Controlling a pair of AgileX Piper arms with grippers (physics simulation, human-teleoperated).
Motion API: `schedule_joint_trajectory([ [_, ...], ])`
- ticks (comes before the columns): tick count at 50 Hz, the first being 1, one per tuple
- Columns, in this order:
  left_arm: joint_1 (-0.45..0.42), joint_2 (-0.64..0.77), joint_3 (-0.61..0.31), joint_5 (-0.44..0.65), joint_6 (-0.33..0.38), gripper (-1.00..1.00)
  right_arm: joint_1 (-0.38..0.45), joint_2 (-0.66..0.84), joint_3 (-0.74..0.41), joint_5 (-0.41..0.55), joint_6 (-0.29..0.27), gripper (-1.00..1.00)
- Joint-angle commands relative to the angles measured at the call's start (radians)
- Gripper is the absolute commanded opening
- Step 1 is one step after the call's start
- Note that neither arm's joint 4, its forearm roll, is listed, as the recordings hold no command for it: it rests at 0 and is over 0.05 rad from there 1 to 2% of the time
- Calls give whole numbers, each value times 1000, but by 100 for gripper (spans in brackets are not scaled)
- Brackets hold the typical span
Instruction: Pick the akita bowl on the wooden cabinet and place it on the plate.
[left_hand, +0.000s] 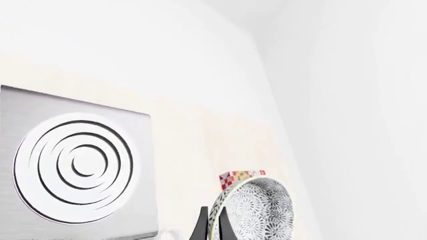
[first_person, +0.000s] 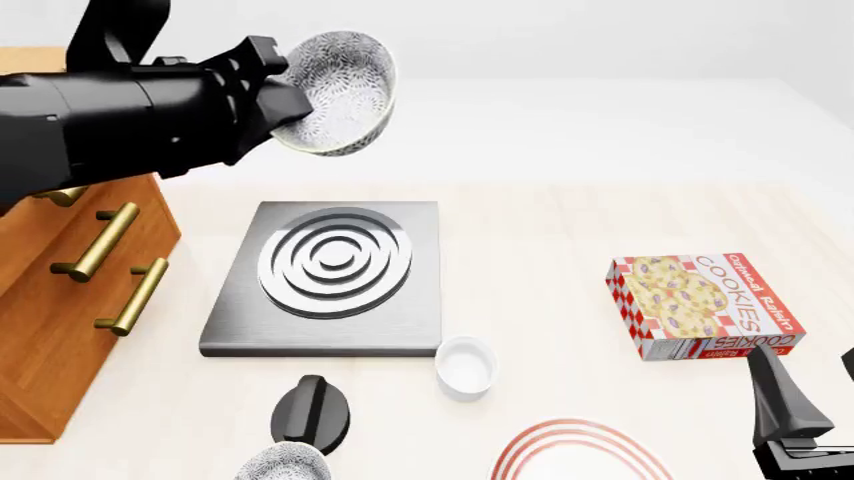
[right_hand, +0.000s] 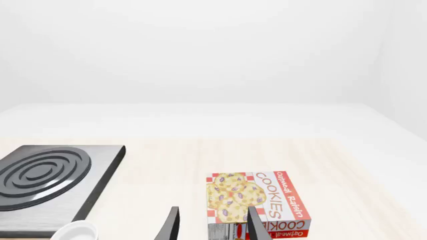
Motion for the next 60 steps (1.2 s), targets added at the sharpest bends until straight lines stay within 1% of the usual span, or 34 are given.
schedule_joint_trajectory([
  [1, -51, 12, -6, -3, 7, -100, 0, 0, 0, 0, 0, 100],
  [18, -150, 43, -18, 10, 4, -100, 0, 0, 0, 0, 0, 100],
  [40, -230, 64, -28, 30, 25, -100, 0, 0, 0, 0, 0, 100],
  [47, -267, 74, -31, 39, 37, -100, 0, 0, 0, 0, 0, 100],
  [60, -320, 90, -2, 42, 31, -100, 0, 0, 0, 0, 0, 100],
])
